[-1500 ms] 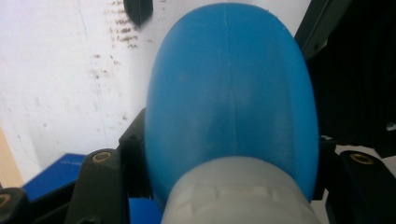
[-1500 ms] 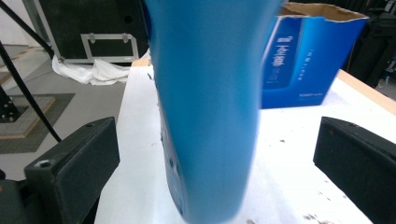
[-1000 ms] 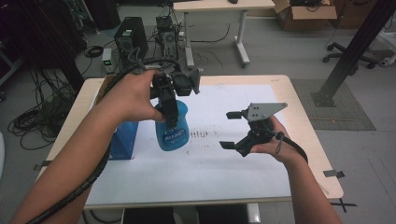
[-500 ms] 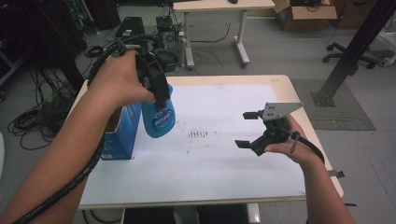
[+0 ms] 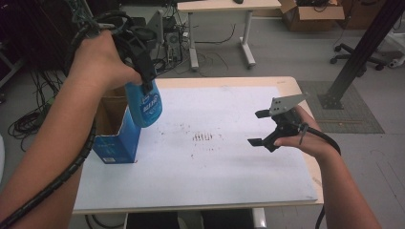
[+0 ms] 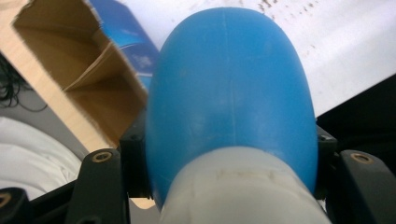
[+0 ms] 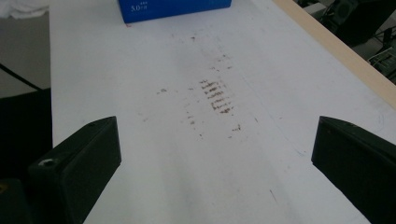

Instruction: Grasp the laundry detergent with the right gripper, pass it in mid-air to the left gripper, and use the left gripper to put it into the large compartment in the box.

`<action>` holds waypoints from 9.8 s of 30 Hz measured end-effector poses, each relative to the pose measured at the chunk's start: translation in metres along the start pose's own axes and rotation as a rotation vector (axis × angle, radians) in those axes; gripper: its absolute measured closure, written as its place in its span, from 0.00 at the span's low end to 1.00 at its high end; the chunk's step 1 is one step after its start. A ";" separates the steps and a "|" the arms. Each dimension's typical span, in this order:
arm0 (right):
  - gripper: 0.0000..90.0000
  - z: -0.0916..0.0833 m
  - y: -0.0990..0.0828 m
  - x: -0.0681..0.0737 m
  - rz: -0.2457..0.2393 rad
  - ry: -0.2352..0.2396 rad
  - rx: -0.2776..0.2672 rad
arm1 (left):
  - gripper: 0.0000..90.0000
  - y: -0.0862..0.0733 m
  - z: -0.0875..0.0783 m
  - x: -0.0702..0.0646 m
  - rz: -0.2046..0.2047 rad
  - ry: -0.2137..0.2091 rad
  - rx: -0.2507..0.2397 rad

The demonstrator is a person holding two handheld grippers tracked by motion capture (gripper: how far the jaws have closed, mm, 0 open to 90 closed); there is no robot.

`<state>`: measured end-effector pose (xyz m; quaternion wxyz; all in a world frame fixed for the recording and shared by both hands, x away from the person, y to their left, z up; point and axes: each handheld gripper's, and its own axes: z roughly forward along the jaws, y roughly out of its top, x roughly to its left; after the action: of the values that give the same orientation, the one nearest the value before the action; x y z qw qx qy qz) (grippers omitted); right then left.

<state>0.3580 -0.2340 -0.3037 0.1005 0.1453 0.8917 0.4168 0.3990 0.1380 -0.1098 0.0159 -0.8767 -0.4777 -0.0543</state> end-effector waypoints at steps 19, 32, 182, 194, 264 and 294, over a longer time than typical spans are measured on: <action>0.03 -0.015 0.033 -0.014 -0.079 0.069 0.250 | 0.43 -0.010 -0.018 0.041 -0.181 -0.015 -0.004; 0.03 -0.013 0.037 -0.017 -0.085 0.103 0.374 | 0.43 -0.025 -0.019 0.077 -0.348 0.003 0.008; 0.04 0.005 0.029 -0.018 -0.113 0.116 0.480 | 0.37 -0.053 0.197 0.105 -0.503 -0.065 0.052; 0.04 0.006 0.029 -0.019 -0.114 0.113 0.478 | 0.30 -0.053 0.177 0.103 -0.500 -0.051 0.046; 0.04 -0.017 0.035 -0.013 -0.124 0.104 0.472 | 0.00 0.003 0.076 -0.016 0.356 -0.077 -0.124; 0.04 -0.012 0.047 -0.024 -0.169 0.132 0.610 | 0.00 0.023 0.080 -0.063 0.879 -0.116 -0.087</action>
<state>0.3852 -0.2218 -0.2588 0.0285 0.0669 0.9889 0.1293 0.3911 0.0792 -0.1958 -0.0261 -0.9980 -0.0568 -0.0133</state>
